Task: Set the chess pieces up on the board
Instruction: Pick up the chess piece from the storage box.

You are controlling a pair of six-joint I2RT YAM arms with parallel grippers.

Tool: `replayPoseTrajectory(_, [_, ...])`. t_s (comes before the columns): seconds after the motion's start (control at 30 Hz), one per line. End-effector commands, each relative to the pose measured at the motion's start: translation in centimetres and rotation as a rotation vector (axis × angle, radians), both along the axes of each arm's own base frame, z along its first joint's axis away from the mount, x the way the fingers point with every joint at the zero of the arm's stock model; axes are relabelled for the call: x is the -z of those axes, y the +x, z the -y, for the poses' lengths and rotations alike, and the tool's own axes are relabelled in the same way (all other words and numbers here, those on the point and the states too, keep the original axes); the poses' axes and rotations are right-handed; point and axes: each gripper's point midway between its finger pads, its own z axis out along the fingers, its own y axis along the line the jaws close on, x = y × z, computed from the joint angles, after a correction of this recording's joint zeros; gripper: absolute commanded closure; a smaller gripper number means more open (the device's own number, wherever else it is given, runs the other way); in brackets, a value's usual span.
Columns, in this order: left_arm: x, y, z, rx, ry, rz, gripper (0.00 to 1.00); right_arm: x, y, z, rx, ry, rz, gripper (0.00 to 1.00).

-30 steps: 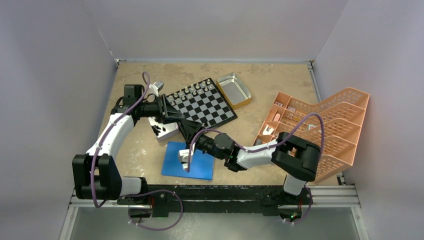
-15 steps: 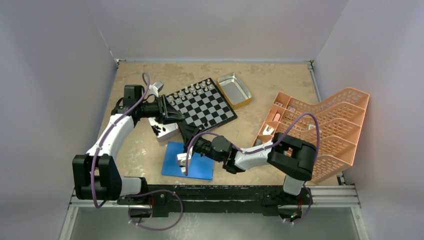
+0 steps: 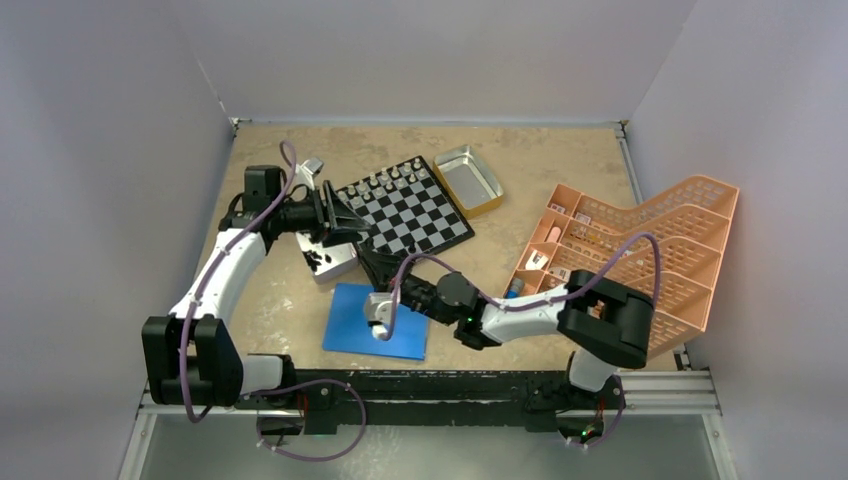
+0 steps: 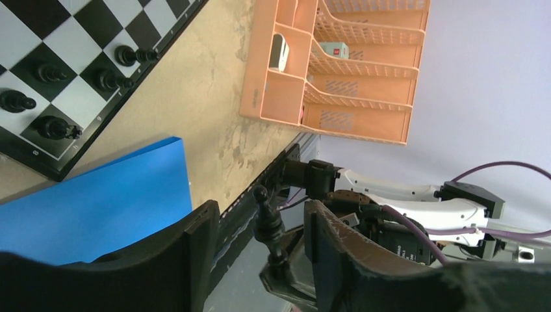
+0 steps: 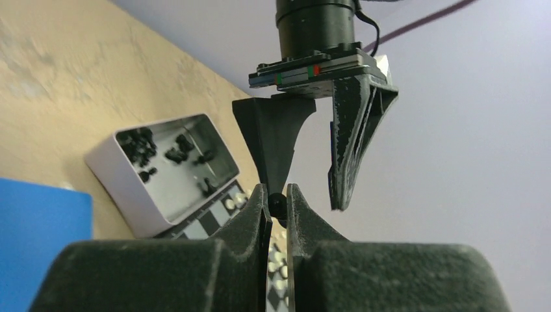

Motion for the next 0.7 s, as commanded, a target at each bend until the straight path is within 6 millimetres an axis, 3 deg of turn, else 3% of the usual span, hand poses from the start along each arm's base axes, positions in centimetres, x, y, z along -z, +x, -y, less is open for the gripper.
replayPoseTrajectory(0.0, [-3.0,2.6,-0.6,-0.049,0.040,0.172,0.48,-3.6,-1.3,1.5,-0.068,0.261,-0.223,0.95])
replayPoseTrajectory(0.2, [-2.4,4.5,-2.0,-0.119,0.178,0.248,0.37,-3.4,1.3,4.1,-0.015,0.397,-0.484,0.95])
replayPoseTrajectory(0.43, [-1.2,4.3,-4.1,-0.183,0.338,0.348,0.34,-2.8,6.6,9.1,0.087,0.555,-0.784,0.94])
replayPoseTrajectory(0.67, [1.0,3.1,-5.2,-0.200,0.422,0.389,0.32,-0.4,7.9,11.6,0.128,0.625,-0.988,0.93])
